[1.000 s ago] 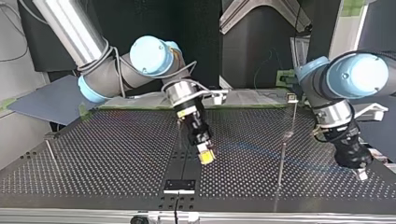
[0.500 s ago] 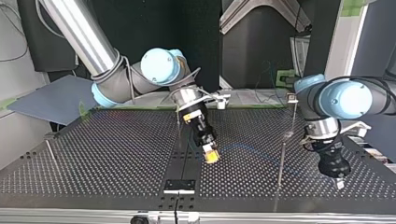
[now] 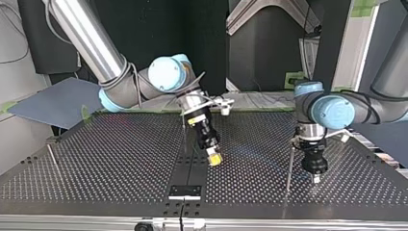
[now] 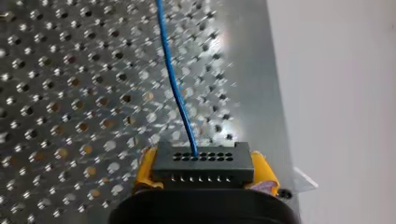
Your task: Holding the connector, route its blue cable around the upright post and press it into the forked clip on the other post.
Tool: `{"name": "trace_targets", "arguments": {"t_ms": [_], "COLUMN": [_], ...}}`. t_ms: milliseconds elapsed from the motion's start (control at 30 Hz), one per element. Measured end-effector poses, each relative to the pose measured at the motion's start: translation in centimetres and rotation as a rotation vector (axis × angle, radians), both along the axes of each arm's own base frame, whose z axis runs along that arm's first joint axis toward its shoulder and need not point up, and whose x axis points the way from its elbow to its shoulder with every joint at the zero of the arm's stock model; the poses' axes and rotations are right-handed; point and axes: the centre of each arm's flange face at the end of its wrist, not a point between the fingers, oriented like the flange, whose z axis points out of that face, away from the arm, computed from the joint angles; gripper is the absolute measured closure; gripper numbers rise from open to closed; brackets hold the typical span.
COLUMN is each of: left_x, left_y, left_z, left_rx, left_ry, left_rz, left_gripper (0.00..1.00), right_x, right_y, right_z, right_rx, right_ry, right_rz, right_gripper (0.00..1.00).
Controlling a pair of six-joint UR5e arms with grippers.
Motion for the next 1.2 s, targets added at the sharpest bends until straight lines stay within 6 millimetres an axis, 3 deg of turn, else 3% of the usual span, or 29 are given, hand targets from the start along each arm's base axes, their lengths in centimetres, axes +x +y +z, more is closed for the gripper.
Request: {"name": "trace_targets", "arguments": {"t_ms": [167,333,367,433,467,733,833,900,1067,1100,1133,1167,1200], "left_x": [0.5,0.5,0.5,0.4,0.4,-1.1,-2.0,-2.7,-4.0,-4.2,-4.3,-4.4,-4.5], "left_y": [-0.5,-0.9,-1.0,-1.0,-1.1,-0.8,-0.6,-0.6,-1.1,-1.1,-1.2,-1.3,-1.4], "left_z": [-2.8,-3.9,-4.0,-4.1,-4.3,-3.9,-3.4,-3.1,-1.9,-1.6,-1.4,-1.3,-1.2], "left_rx": [0.003,0.004,0.004,0.003,0.002,-0.015,-0.035,-0.044,-0.050,-0.050,-0.050,-0.052,-0.054], "left_ry": [0.039,0.056,0.059,0.062,0.069,0.093,0.075,0.060,0.032,0.027,0.023,0.019,0.017], "left_rz": [-0.048,-0.086,-0.089,-0.093,-0.095,-0.055,-0.033,-0.025,-0.043,-0.046,-0.049,-0.055,-0.061], "left_gripper": [0.93,0.93,0.86,0.86,0.79,0.79,0.76,0.67,0.67,0.10,0.10,0.00,0.00], "right_x": [-0.2,-0.4,-0.4,-0.5,-0.6,-0.8,-0.8,-0.8,-0.8,-0.8,-0.8,-0.8,-0.8], "right_y": [-0.8,-1.5,-1.5,-1.6,-1.7,-1.8,-1.9,-1.9,-1.9,-1.9,-1.9,-1.9,-1.9], "right_z": [-1.7,-4.3,-4.7,-5.3,-5.5,-5.9,-6.0,-6.0,-6.1,-6.1,-6.1,-6.1,-6.1], "right_rx": [0.026,0.070,0.078,0.091,0.095,0.102,0.102,0.102,0.103,0.103,0.104,0.104,0.105], "right_ry": [0.026,0.069,0.077,0.093,0.098,0.113,0.114,0.114,0.115,0.115,0.116,0.116,0.117], "right_rz": [-0.021,-0.035,-0.038,-0.047,-0.051,-0.062,-0.062,-0.063,-0.062,-0.062,-0.062,-0.062,-0.063], "right_gripper": [1.00,1.00,1.00,1.00,1.00,1.00,1.00,1.00,1.00,1.00,1.00,1.00,1.00]}}
